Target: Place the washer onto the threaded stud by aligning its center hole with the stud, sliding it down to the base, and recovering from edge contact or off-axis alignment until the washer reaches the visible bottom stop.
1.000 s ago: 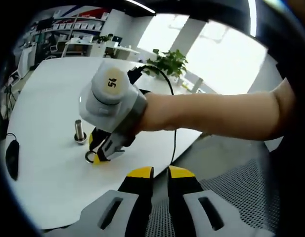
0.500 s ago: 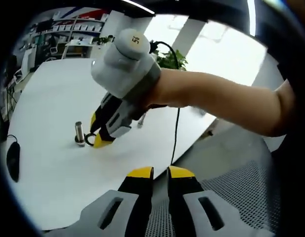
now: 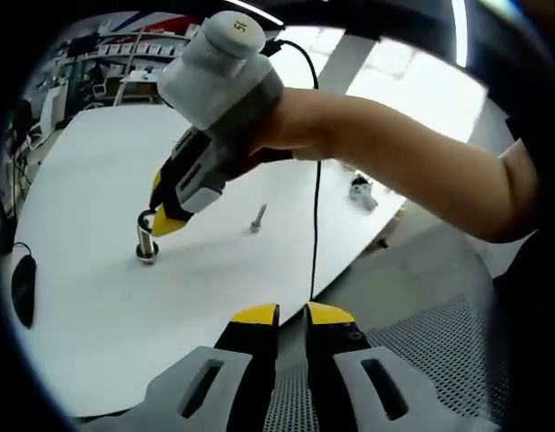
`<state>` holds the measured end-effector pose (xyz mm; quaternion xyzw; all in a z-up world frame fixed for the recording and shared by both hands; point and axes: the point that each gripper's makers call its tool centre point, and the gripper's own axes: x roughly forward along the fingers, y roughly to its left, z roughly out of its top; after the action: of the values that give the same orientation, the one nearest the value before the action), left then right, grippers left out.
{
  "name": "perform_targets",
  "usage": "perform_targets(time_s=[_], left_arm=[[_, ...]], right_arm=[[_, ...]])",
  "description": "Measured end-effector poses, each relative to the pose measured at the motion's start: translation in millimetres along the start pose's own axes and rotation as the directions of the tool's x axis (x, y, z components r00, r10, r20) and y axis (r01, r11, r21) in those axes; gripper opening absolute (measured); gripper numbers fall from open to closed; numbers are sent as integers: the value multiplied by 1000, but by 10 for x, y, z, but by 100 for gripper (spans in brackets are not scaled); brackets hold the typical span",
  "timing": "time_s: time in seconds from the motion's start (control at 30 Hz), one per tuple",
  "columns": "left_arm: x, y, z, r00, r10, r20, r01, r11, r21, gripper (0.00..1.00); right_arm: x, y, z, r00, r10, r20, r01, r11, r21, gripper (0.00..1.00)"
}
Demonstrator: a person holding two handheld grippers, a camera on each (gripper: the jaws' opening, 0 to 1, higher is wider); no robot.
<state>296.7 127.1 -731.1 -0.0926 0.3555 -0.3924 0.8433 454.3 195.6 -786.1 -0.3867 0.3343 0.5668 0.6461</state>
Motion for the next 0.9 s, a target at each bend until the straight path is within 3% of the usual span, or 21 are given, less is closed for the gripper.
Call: perform_targets(time_s=[0.6, 0.9], left_arm=[[5, -18, -13, 1000, -13, -4, 13, 1000, -15, 8], [-1, -16, -15, 1000, -13, -3, 13, 1000, -24, 8]], right_arm=[[207, -71, -37, 999, 28, -33, -28, 1000, 10, 22], [390, -20, -130, 994, 60, -91, -63, 998, -26, 22]])
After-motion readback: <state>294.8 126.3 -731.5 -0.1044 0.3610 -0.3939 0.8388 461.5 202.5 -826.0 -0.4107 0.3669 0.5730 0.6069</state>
